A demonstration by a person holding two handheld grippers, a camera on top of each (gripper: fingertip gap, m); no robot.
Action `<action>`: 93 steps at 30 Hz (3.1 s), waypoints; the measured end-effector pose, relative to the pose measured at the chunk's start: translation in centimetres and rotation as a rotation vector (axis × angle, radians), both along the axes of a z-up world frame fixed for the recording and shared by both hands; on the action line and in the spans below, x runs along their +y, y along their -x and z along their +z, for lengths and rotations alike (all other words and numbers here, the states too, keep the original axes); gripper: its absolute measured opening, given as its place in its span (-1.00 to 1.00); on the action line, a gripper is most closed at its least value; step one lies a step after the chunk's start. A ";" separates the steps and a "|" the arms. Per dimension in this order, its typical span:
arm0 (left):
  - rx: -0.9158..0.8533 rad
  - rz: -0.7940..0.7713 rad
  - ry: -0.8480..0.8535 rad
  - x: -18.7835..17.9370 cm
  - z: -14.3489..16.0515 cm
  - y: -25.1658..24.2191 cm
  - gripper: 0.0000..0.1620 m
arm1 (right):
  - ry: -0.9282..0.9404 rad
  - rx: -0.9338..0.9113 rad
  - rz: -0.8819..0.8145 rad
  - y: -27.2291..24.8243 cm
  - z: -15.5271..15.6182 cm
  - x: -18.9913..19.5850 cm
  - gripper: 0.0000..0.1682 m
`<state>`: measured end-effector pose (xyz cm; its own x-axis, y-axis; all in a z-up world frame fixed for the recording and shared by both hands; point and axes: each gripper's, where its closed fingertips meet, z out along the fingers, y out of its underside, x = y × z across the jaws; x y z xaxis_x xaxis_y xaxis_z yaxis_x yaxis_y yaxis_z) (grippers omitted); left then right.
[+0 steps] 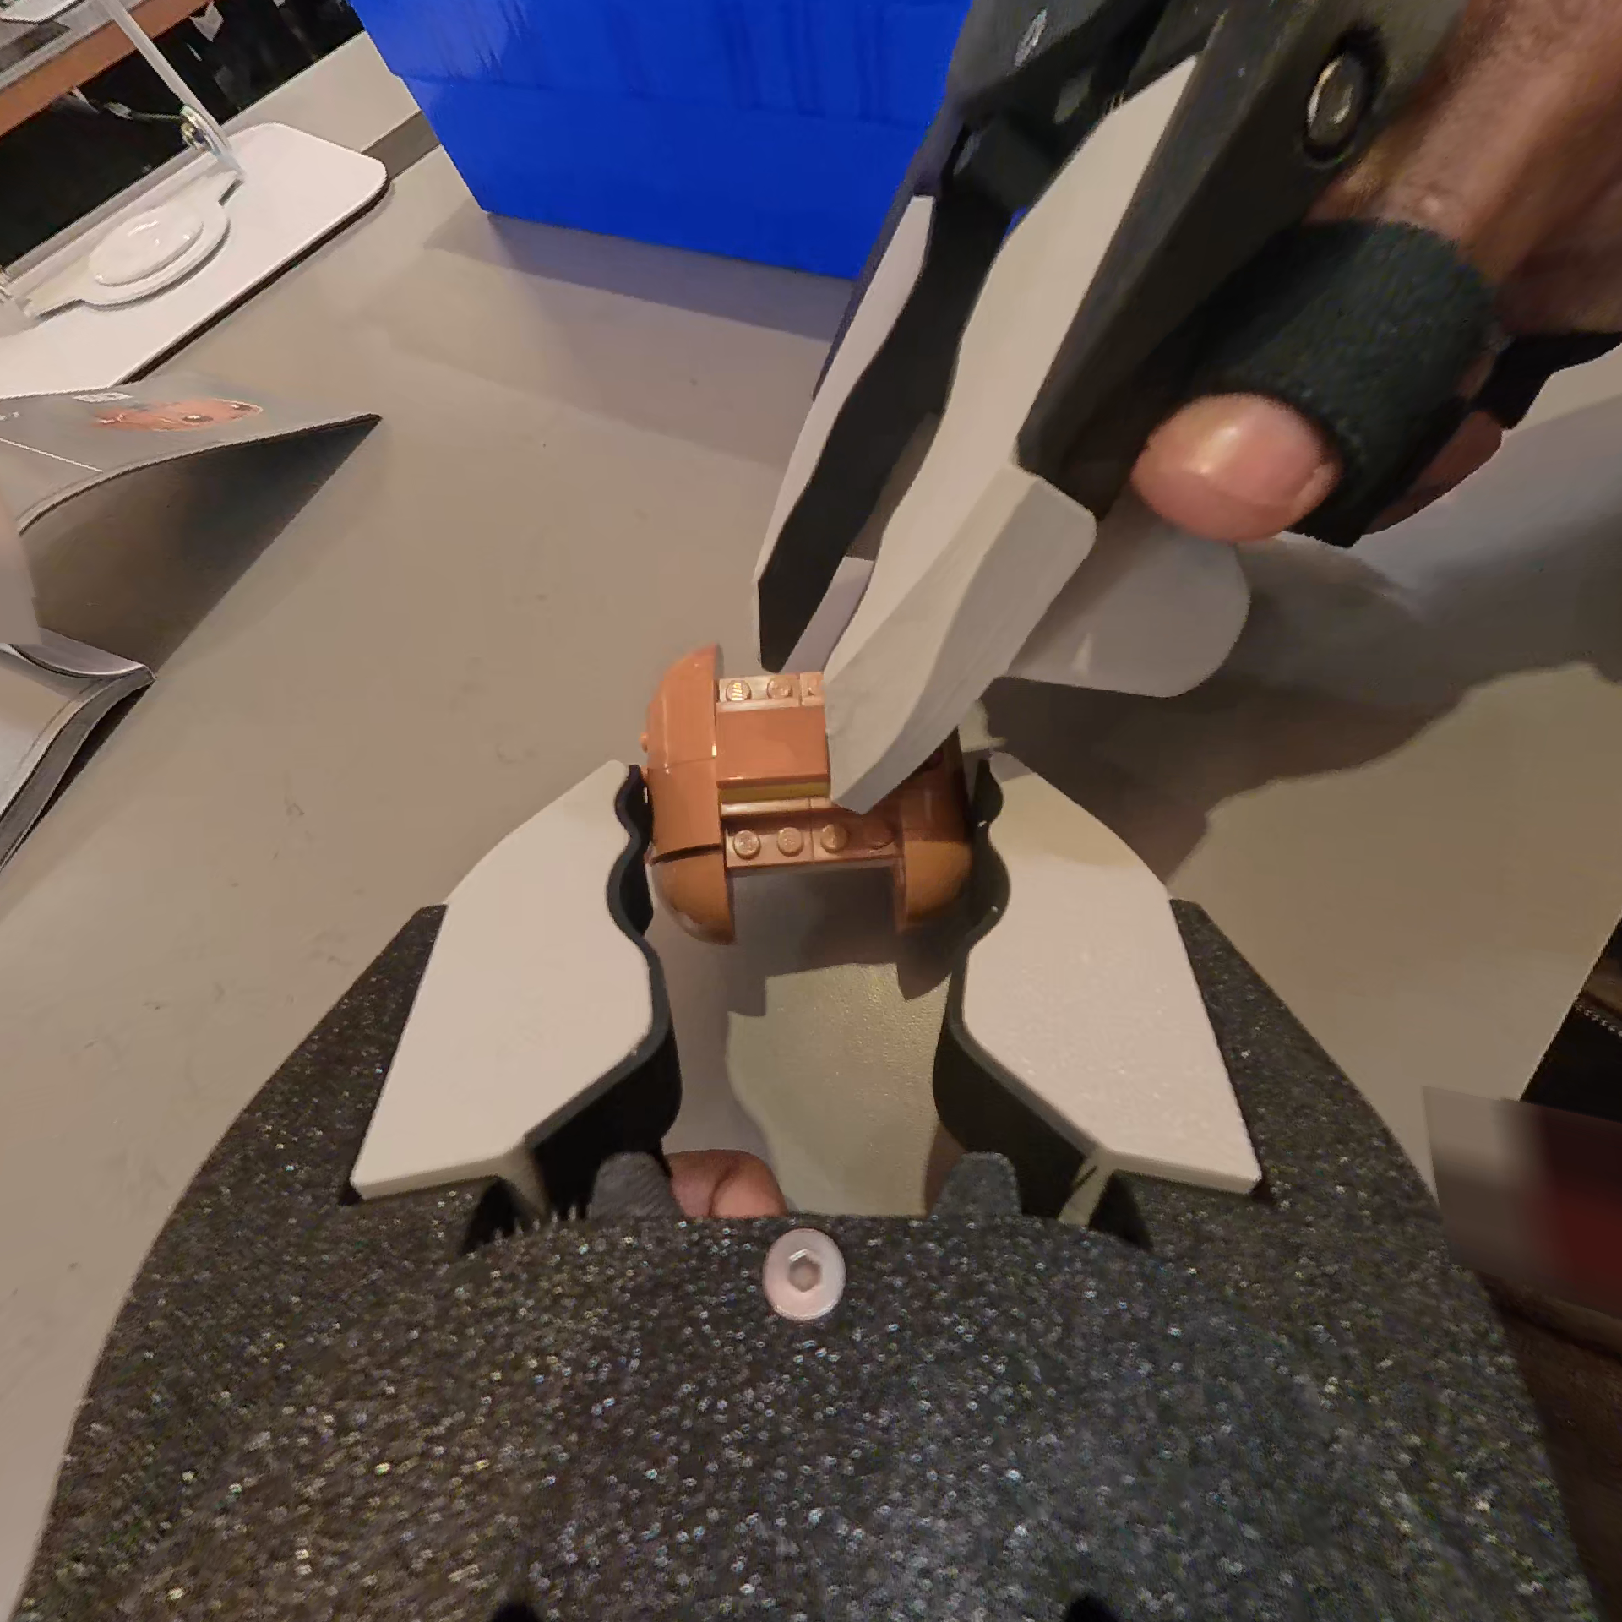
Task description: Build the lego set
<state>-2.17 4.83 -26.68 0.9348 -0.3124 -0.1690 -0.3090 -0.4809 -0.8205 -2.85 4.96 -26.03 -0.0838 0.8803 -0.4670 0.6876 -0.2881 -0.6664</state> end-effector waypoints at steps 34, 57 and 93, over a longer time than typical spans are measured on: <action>0.018 -0.016 0.004 -0.2 0.0 -0.4 -0.12 | 0.174 0.049 0.008 0.0 0.6 -0.9 -0.42; 0.027 -0.016 -0.016 -0.2 0.4 -0.3 -0.13 | 0.214 0.070 -0.082 0.0 0.8 1.3 -0.46; 0.032 -0.022 -0.038 -0.1 0.5 -0.3 -0.13 | 0.255 0.076 -0.031 -0.1 1.0 0.5 -0.46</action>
